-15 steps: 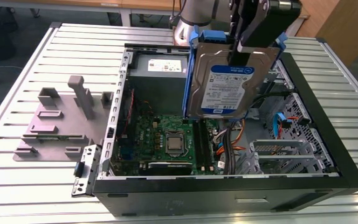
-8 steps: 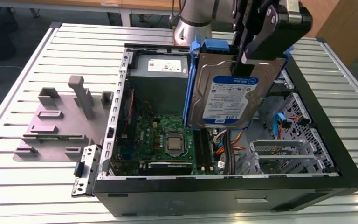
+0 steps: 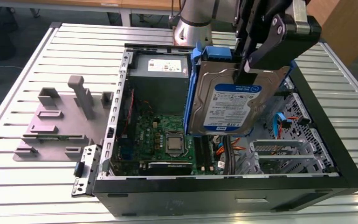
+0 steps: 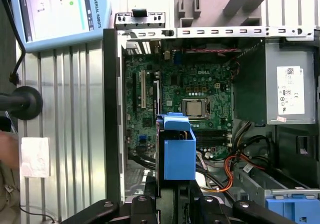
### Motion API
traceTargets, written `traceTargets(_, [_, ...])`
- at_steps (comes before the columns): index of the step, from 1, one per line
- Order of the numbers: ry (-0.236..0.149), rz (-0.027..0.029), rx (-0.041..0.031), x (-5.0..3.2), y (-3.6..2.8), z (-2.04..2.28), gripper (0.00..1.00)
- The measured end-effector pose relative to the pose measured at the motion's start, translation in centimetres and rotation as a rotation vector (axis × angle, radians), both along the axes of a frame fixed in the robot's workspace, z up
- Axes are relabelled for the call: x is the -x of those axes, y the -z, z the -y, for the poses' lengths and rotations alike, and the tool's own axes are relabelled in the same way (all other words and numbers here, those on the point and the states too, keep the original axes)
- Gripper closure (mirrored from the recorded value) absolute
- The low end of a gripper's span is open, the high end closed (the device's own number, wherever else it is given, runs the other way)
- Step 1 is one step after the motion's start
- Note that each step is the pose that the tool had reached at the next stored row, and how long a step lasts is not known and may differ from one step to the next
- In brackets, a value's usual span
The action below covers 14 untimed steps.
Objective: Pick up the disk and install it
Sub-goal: 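Pick up the disk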
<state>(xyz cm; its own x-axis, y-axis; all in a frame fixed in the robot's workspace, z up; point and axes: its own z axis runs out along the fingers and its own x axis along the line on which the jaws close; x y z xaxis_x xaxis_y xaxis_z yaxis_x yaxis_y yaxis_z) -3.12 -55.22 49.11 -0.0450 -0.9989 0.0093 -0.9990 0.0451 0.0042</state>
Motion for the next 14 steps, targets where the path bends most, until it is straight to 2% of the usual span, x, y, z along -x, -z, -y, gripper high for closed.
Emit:
traceTargets(7, [0.000,0.0000,-0.0001,-0.26,0.02,0.06,0.65])
traceTargets(14, [0.000,-0.0003,0.0000,-1.54,0.03,0.05,0.65])
